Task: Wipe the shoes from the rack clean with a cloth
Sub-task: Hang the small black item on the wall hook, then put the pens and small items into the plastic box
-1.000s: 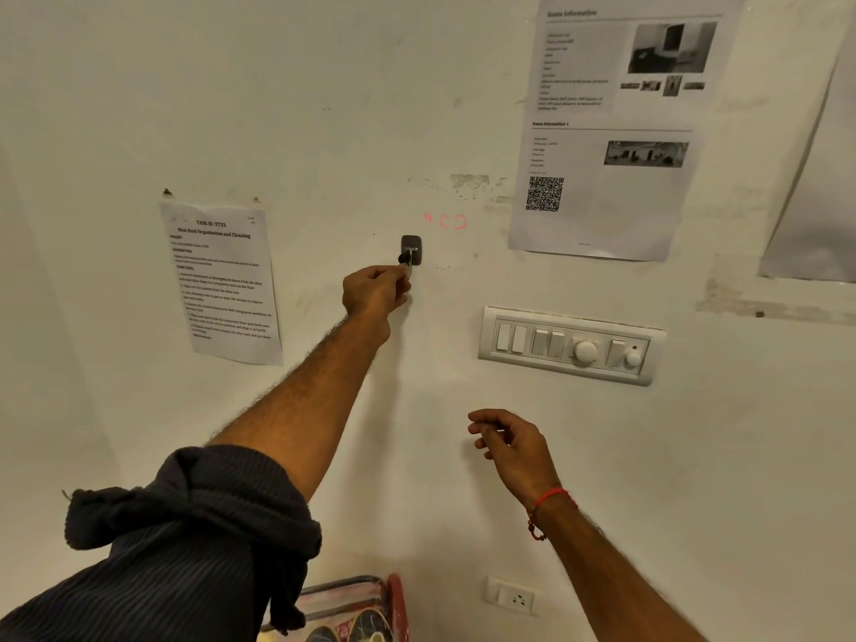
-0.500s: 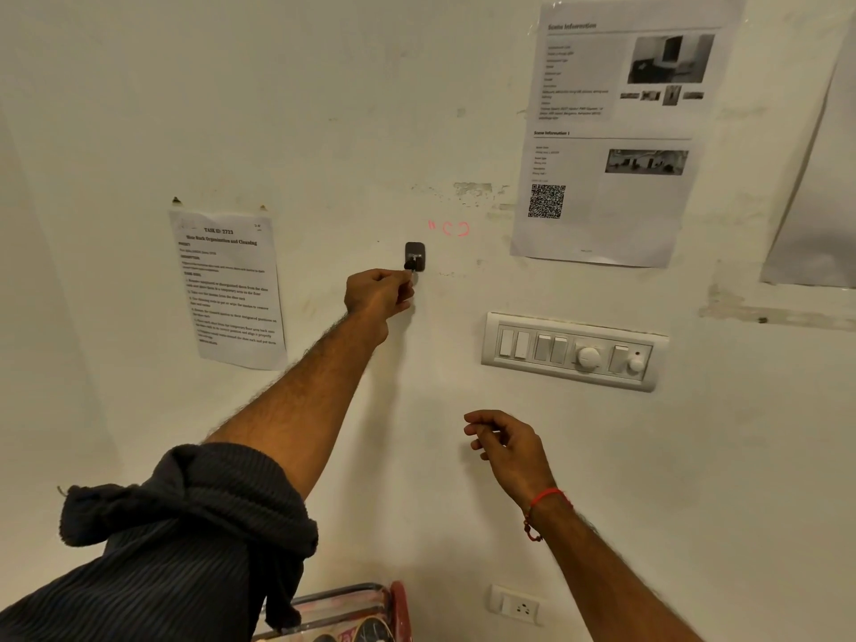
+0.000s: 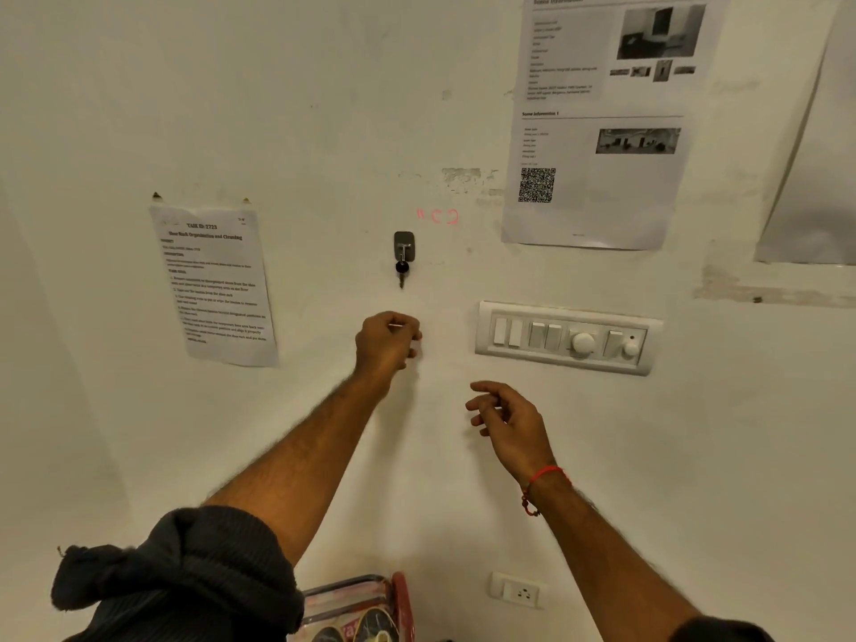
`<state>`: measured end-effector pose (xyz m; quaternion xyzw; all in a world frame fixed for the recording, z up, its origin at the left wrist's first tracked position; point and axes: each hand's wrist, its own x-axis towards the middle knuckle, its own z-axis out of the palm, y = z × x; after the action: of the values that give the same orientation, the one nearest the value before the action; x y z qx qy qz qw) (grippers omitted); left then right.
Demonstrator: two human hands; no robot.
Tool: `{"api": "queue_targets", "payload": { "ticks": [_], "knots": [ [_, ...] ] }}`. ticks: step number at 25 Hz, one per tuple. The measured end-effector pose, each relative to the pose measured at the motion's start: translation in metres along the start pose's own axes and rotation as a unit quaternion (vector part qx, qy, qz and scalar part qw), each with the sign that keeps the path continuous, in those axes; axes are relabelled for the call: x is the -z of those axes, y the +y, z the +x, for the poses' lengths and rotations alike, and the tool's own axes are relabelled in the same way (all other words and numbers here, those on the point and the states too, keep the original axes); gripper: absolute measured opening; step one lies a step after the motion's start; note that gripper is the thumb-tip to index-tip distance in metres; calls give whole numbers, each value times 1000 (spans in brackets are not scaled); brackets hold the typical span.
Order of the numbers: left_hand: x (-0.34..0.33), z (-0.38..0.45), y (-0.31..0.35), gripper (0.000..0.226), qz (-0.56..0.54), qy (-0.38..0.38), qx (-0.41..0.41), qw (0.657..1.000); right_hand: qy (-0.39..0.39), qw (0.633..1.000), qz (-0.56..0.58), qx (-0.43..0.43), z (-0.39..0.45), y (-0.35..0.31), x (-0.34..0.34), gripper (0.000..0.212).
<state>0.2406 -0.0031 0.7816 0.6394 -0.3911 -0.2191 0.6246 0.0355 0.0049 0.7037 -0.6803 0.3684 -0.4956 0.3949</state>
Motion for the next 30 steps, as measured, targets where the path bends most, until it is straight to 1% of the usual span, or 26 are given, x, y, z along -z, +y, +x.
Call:
{"api": "queue_targets", "payload": {
  "ticks": [1,2,3,5,8,10,12,15,18,23,24,28,30],
  "knots": [
    [-5,-13,-20,7,38,-4,-58,998,1,1000,3,0,0,0,0,24],
    [-10,-25,-43,6,82,-28,-103,991,-2,1000,3,-3,0,1,1,23],
    [-16,-40,-70,8,134,-64,-123,981,-9,1000,1,-15,-2,4,3,23],
    [-28,-72,-123,15,205,-130,-105,964,-30,998,-22,-48,-9,17,11,24],
    [-44,-120,-176,17,185,-167,-54,967,-109,983,-105,-107,-29,46,33,23],
    [-53,-144,-192,19,170,-173,-35,970,-177,959,-165,-146,-46,68,49,20],
    [-65,-164,-202,21,156,-186,-6,970,-207,940,-204,-178,-68,96,64,18],
    [-81,-192,-218,19,157,-204,29,966,-201,932,-205,-220,-98,130,80,18],
    [-97,-219,-238,22,173,-202,55,962,-192,929,-199,-244,-119,159,95,18],
    [-126,-283,-266,35,231,-169,115,951,-189,919,-171,-301,-156,217,145,21],
    [-131,-294,-270,36,236,-170,123,949,-179,919,-171,-308,-162,230,154,21],
    [-151,-325,-303,41,274,-201,122,932,-80,922,-188,-327,-189,279,168,23],
    [-165,-339,-329,41,286,-213,133,925,-71,924,-190,-325,-205,306,168,21]
  ]
}}
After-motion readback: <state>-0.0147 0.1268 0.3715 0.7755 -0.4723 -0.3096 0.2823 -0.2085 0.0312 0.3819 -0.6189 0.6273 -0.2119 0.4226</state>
